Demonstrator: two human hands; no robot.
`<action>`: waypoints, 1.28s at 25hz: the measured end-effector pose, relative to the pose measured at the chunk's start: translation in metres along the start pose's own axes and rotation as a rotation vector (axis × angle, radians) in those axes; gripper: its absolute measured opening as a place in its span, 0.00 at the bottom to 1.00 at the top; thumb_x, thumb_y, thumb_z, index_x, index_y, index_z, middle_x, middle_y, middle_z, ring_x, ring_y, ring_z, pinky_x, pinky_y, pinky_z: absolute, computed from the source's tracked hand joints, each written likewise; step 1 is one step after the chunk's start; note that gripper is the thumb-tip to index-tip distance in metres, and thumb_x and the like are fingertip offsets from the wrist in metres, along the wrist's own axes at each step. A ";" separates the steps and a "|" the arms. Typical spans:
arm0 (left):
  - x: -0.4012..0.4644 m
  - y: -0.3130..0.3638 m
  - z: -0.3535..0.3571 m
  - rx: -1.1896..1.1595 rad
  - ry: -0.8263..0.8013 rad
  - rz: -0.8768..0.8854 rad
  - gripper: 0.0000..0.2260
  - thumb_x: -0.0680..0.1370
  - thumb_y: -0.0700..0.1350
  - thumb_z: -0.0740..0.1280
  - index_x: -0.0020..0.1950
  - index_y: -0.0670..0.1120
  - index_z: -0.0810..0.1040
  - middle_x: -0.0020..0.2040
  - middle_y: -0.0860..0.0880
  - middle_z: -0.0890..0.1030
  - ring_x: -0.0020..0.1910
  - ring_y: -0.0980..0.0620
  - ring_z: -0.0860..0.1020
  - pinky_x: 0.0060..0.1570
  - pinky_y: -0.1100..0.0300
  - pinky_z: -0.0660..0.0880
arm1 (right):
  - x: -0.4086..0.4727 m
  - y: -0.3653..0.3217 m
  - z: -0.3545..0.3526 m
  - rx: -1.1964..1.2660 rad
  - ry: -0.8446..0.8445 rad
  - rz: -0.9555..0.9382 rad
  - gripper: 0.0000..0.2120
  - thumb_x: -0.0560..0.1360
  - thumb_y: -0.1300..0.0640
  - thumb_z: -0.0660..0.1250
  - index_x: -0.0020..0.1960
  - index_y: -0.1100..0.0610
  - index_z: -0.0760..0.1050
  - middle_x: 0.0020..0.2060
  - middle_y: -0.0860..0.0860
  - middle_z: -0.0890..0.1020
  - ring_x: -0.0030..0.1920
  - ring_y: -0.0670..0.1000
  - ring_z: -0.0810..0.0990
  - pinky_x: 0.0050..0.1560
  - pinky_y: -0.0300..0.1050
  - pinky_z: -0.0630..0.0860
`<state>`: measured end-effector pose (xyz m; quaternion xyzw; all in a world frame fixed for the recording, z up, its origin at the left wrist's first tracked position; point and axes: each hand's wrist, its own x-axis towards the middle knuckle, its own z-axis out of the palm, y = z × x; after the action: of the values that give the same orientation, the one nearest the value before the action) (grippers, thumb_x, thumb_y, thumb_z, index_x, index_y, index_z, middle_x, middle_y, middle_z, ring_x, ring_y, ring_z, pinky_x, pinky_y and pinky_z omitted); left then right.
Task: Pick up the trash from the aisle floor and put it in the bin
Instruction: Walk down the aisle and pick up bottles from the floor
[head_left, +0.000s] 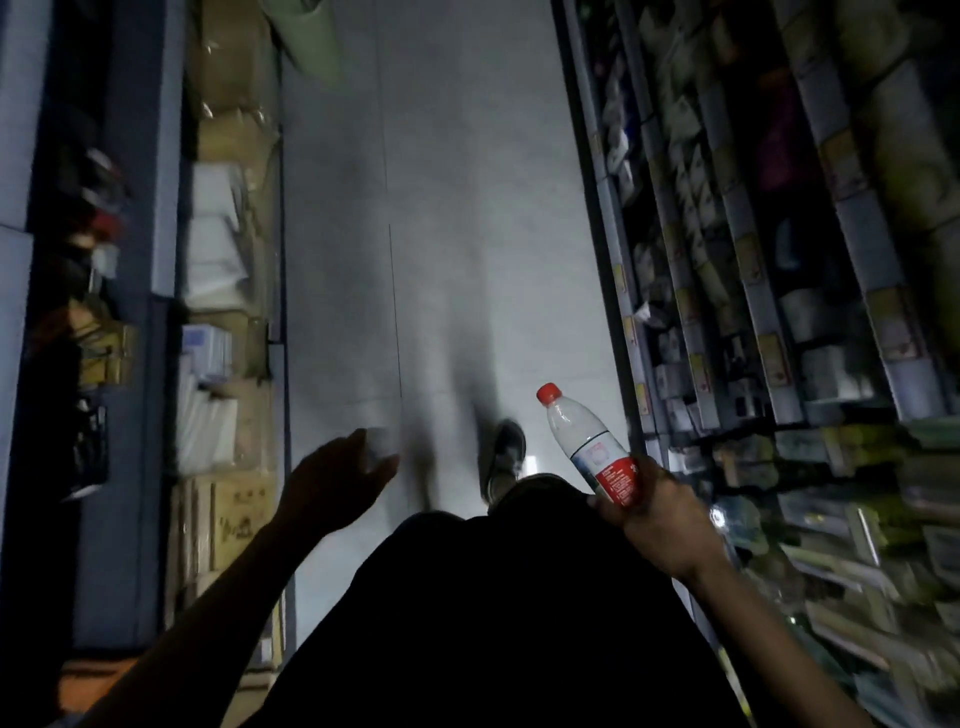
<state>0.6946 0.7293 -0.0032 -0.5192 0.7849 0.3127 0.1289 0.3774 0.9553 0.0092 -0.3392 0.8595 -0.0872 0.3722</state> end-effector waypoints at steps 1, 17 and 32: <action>0.016 0.006 -0.012 -0.034 0.005 -0.014 0.25 0.78 0.66 0.62 0.68 0.52 0.75 0.56 0.50 0.83 0.55 0.47 0.82 0.47 0.58 0.70 | 0.026 -0.012 -0.016 0.008 0.006 -0.016 0.32 0.67 0.30 0.73 0.63 0.45 0.70 0.46 0.46 0.82 0.44 0.51 0.82 0.45 0.49 0.81; 0.287 -0.038 -0.197 -0.182 0.037 -0.269 0.26 0.74 0.74 0.57 0.60 0.57 0.73 0.46 0.57 0.82 0.48 0.52 0.82 0.44 0.56 0.73 | 0.384 -0.294 -0.165 -0.125 0.023 -0.178 0.33 0.65 0.33 0.74 0.64 0.45 0.72 0.49 0.47 0.83 0.47 0.53 0.82 0.48 0.49 0.79; 0.650 0.047 -0.420 -0.034 0.131 0.001 0.23 0.80 0.64 0.62 0.68 0.51 0.75 0.53 0.51 0.84 0.48 0.51 0.80 0.44 0.60 0.70 | 0.613 -0.398 -0.267 -0.127 0.042 -0.023 0.26 0.71 0.37 0.74 0.62 0.50 0.73 0.49 0.51 0.83 0.52 0.60 0.84 0.45 0.46 0.73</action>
<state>0.4258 0.0023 -0.0050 -0.5403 0.7865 0.2914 0.0684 0.0946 0.2302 0.0026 -0.3702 0.8671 -0.0438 0.3306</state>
